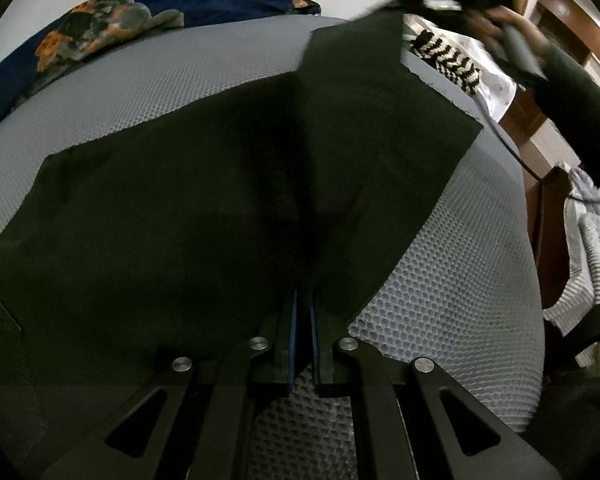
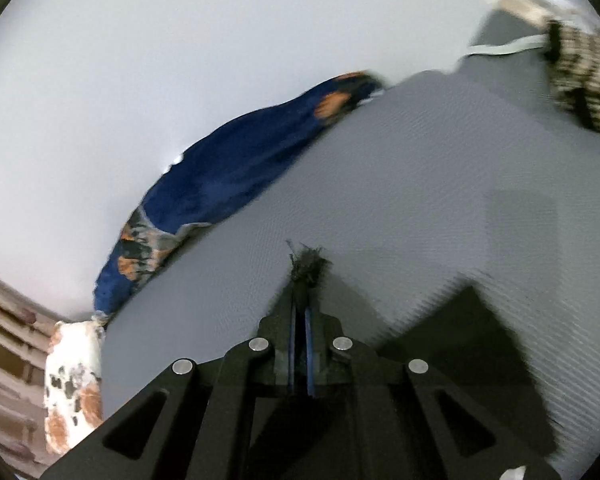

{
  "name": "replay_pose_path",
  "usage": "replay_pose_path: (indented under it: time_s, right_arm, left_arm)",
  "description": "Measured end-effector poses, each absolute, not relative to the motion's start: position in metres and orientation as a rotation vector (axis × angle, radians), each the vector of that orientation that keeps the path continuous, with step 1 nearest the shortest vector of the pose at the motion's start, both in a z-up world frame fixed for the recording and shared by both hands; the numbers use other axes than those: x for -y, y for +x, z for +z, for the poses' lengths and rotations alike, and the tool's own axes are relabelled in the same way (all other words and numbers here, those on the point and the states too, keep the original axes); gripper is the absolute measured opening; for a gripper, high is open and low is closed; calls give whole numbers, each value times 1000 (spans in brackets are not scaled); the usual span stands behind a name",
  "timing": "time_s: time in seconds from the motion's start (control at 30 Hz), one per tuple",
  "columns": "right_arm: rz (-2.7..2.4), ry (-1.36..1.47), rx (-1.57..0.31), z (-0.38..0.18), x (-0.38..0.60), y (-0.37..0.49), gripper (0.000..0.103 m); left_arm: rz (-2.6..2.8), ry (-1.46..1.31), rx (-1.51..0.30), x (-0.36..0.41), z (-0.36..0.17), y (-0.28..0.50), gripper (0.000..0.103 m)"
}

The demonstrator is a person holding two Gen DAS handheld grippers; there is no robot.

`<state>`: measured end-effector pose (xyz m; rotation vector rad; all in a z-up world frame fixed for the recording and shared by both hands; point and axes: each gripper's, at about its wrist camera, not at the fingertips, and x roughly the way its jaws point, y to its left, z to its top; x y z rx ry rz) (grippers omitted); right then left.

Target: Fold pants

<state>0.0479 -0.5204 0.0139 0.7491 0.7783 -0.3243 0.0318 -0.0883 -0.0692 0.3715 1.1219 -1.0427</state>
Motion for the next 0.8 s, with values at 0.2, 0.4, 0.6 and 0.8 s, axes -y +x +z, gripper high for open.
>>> replay_pose_path:
  time_s: [0.2, 0.4, 0.6, 0.8]
  right_arm:
    - [-505, 766, -820, -11, 545, -58, 4]
    - [-616, 827, -891, -68, 546, -98, 2]
    - [-634, 798, -839, -58, 543, -105, 2]
    - [-661, 790, -835, -60, 538, -110, 1]
  left_arm:
    - [-1035, 471, -1062, 100, -69, 17, 6]
    - [-1037, 521, -1043, 106, -71, 11, 7]
    - [-1030, 567, -1016, 107, -68, 5, 7]
    - [-1054, 557, -1015, 104, -64, 5, 7]
